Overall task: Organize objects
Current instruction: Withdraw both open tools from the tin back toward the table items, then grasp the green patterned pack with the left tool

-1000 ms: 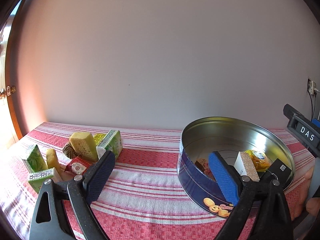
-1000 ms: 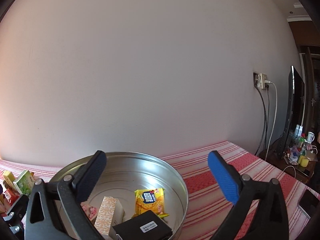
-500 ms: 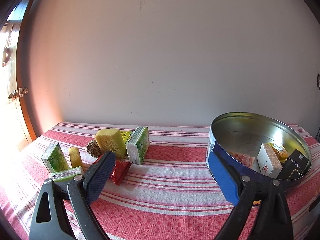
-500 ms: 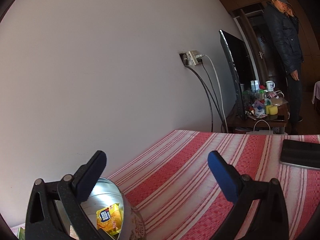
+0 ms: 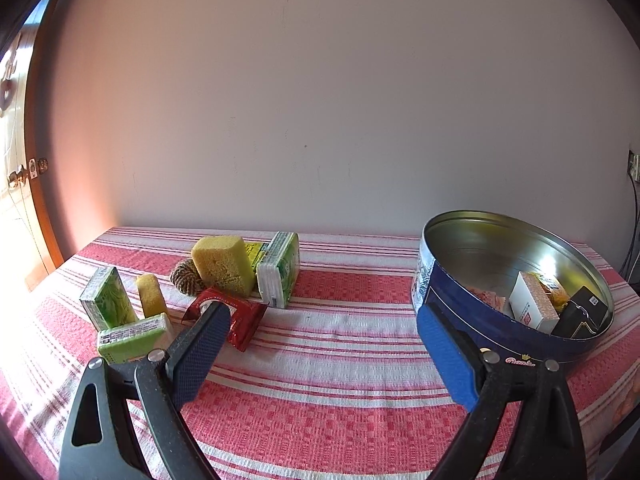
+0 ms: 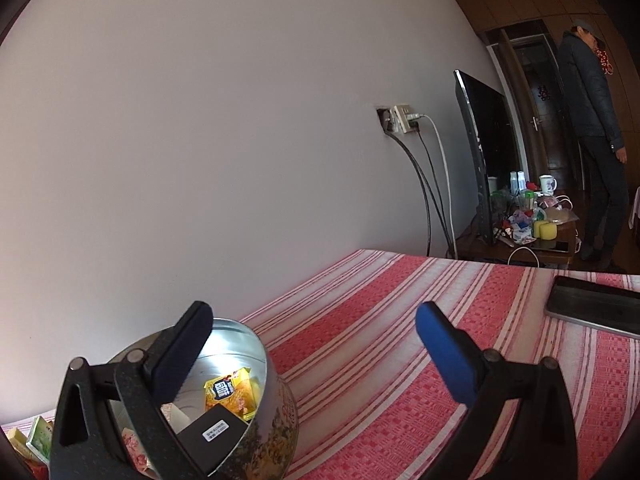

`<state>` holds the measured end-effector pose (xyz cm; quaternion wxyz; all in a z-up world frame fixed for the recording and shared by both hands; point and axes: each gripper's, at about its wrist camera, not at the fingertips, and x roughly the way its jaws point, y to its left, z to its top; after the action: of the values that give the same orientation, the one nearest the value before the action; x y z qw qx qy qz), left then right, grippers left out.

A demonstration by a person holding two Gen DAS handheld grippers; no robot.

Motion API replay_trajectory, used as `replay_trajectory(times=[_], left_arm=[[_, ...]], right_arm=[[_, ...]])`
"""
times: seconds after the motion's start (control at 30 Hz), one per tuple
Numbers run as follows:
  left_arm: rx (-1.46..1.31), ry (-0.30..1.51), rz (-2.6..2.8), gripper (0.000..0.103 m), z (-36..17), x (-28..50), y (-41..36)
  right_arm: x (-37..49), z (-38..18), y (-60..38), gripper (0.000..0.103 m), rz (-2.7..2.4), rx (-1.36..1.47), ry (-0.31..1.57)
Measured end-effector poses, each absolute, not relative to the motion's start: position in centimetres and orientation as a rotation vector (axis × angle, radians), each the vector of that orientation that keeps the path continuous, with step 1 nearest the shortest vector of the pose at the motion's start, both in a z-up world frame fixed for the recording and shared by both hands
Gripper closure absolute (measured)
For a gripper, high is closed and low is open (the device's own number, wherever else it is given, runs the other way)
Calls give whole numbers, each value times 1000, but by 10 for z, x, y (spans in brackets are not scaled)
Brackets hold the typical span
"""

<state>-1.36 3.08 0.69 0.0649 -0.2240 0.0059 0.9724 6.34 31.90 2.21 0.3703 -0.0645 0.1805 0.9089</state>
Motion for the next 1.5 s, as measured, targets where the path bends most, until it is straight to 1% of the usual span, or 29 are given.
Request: replay_trajectory(times=[0.27, 0.53, 0.77, 1.1, 1.5], left_arm=[[-737, -10, 2959, 7, 4, -20, 1], [-774, -29, 2972, 7, 2, -26, -32], [-818, -85, 2973, 7, 1, -32, -61], [-842, -75, 3007, 7, 0, -41, -87], [-871, -76, 3047, 7, -1, -57, -113]], right_arm=[[63, 19, 282, 0, 2397, -201, 366], [60, 15, 242, 0, 2481, -255, 310], [47, 12, 190, 0, 2592, -343, 234], [21, 9, 113, 0, 2749, -424, 159], [-3, 6, 62, 0, 2848, -498, 132]])
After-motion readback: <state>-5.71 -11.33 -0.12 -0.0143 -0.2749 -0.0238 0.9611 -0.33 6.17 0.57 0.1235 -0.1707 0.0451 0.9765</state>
